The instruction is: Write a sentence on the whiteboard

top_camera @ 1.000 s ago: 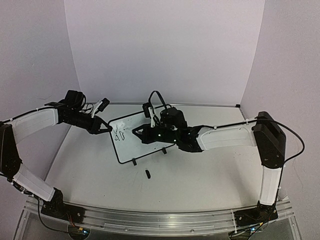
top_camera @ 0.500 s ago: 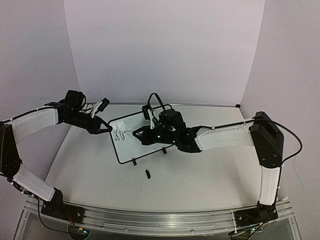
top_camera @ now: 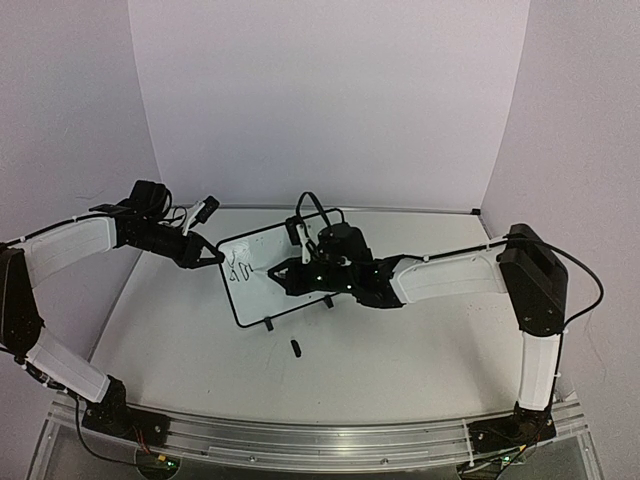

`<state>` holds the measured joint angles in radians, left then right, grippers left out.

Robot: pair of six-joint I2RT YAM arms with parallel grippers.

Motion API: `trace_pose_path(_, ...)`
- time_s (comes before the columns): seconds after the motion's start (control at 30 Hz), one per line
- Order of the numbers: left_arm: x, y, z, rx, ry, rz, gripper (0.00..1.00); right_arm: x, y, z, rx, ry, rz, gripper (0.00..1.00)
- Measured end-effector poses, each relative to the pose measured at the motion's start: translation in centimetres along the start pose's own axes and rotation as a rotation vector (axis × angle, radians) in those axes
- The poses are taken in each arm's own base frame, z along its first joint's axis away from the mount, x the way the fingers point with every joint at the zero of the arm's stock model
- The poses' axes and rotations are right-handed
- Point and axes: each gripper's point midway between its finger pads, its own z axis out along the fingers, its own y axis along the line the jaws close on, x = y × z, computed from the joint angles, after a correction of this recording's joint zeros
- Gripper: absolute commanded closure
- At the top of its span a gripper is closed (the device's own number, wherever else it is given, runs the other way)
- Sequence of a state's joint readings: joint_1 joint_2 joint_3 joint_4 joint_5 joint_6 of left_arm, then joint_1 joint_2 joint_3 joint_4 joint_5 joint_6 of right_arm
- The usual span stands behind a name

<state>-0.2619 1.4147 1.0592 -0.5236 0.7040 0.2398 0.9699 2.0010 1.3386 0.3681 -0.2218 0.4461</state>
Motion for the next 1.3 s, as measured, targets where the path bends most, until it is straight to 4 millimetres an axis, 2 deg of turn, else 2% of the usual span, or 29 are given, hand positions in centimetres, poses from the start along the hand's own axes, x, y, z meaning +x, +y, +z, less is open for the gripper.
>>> trace_pose_path(0.43, 0.0, 0.0, 0.0, 0.000, 0.000, 0.000, 1.00, 0.1, -0.2, -0.2, 0.017, 0.006, -0.010, 1.00)
trace_pose_path(1.3, 0.0, 0.0, 0.0, 0.000, 0.000, 0.000, 1.00, -1.3, -0.2, -0.6, 0.043, -0.018, -0.038, 1.00)
